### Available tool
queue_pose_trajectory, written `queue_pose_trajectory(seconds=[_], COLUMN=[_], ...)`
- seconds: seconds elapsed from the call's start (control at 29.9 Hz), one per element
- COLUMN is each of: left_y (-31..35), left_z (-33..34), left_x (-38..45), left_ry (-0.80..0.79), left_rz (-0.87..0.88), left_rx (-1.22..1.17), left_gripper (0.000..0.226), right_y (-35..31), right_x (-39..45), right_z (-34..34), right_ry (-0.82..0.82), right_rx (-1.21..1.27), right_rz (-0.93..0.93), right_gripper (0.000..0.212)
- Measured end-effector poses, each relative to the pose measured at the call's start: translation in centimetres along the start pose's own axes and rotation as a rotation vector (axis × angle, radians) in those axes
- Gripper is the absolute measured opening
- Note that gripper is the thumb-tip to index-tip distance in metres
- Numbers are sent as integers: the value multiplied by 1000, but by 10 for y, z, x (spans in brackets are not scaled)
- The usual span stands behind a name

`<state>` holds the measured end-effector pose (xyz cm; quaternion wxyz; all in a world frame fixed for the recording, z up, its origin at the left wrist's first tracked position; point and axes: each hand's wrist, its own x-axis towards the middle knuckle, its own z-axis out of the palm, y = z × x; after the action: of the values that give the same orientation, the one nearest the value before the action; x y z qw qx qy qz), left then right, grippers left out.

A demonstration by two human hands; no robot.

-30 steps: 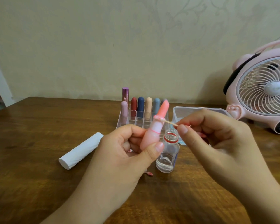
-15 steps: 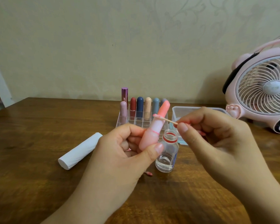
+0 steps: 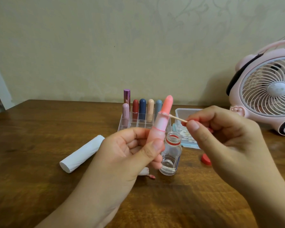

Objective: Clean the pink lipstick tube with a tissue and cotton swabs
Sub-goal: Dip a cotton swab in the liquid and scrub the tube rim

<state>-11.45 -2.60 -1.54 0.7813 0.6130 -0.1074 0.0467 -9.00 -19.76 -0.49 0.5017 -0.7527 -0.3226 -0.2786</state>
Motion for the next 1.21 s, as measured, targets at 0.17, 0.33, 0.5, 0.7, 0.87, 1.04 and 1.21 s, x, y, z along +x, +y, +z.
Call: queue_pose_trajectory(seconds=[0.17, 0.33, 0.5, 0.7, 0.87, 1.04, 1.21], left_y=[0, 1, 1, -2, -2, -2, -1], left_z=[-1, 0, -1, -2, -4, -3, -3], left_x=[-1, -2, -2, -1, 0, -1, -1], left_ry=[-26, -54, -71, -75, -77, -86, -95], left_rz=[-2, -8, -9, -8, -18, -25, -47], left_rx=[0, 9, 18, 21, 21, 12, -18], left_gripper=[30, 25, 28, 31, 32, 33, 30], right_y=[1, 0, 1, 0, 2, 1, 2], right_x=[-1, 0, -1, 0, -1, 0, -1], right_z=[2, 0, 1, 0, 1, -1, 0], right_ry=[-59, -10, -55, -14, -61, -50, -62], right_rx=[13, 11, 19, 11, 16, 32, 23], right_rz=[17, -3, 5, -3, 3, 2, 2], right_gripper=[10, 11, 8, 8, 9, 9, 10])
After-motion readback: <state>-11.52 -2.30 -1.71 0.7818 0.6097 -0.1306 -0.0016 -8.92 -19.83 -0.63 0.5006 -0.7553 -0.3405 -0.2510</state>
